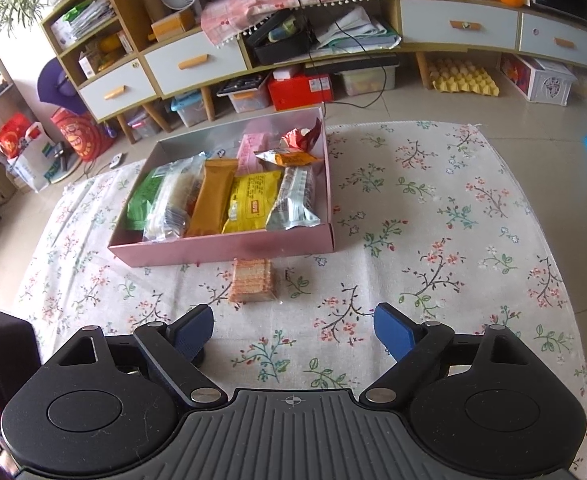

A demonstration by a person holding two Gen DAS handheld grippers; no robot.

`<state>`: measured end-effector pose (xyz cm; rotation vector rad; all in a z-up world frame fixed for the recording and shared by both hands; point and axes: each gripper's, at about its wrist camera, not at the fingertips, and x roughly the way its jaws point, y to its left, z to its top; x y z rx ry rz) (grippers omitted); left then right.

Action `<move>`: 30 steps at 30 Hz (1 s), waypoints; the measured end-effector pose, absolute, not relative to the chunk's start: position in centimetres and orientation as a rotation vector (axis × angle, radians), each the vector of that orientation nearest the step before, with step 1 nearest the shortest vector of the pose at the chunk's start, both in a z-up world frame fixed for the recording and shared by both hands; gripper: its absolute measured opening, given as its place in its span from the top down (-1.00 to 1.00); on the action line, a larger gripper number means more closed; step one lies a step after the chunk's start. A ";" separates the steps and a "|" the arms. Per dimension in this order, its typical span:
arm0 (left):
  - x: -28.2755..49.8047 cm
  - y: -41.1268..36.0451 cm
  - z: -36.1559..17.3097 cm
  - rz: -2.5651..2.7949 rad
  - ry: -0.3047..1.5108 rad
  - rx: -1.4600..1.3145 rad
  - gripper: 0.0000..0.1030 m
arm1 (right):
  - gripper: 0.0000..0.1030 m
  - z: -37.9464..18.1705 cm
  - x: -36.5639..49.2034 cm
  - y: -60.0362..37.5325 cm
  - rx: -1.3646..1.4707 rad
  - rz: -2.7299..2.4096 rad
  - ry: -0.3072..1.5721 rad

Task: Organize snacks
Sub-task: 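Move the left gripper to the silver wrapper and close on it, then hold the silver wrapper with the left gripper while the right gripper grasps the wafer biscuit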

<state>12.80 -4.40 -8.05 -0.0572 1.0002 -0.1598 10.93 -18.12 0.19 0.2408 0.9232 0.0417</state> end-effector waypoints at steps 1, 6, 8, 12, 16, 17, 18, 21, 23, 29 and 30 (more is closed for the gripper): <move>12.7 -4.1 -7.9 -0.151 1.001 -0.055 0.63 | -0.74 0.1 11.0 -18.2 0.237 0.039 0.925; 13.0 -2.5 -7.1 -0.125 1.003 -0.089 0.63 | -0.74 -1.0 11.6 -18.3 0.219 0.010 0.943; 13.0 -1.7 -6.9 -0.108 1.005 -0.102 0.64 | -0.74 -1.6 11.9 -18.1 0.211 0.014 0.959; 13.1 -0.6 -6.5 -0.071 0.991 -0.101 0.64 | -0.74 -2.8 12.7 -17.5 0.183 0.002 0.973; 13.7 0.6 -6.1 -0.055 0.992 -0.142 0.64 | -0.74 -4.4 13.7 -16.3 0.157 0.016 0.989; 13.8 0.7 -6.1 -0.051 0.990 -0.146 0.64 | -0.74 -4.7 13.9 -16.1 0.162 0.016 0.985; 13.8 0.9 -6.1 -0.050 0.988 -0.146 0.64 | -0.74 -4.9 14.1 -16.0 0.172 0.015 0.980; 13.9 1.2 -6.1 -0.045 0.991 -0.150 0.64 | -0.74 -5.5 14.8 -15.7 0.199 0.027 0.974; 14.0 1.4 -6.4 -0.045 1.003 -0.165 0.64 | -0.74 -5.7 15.1 -15.6 0.217 0.032 0.960; 14.1 1.8 -6.0 -0.036 0.993 -0.185 0.64 | -0.73 -6.4 16.1 -14.5 0.223 0.043 0.919; 14.1 1.8 -6.0 -0.035 0.992 -0.183 0.64 | -0.73 -6.6 16.3 -14.2 0.221 0.045 0.917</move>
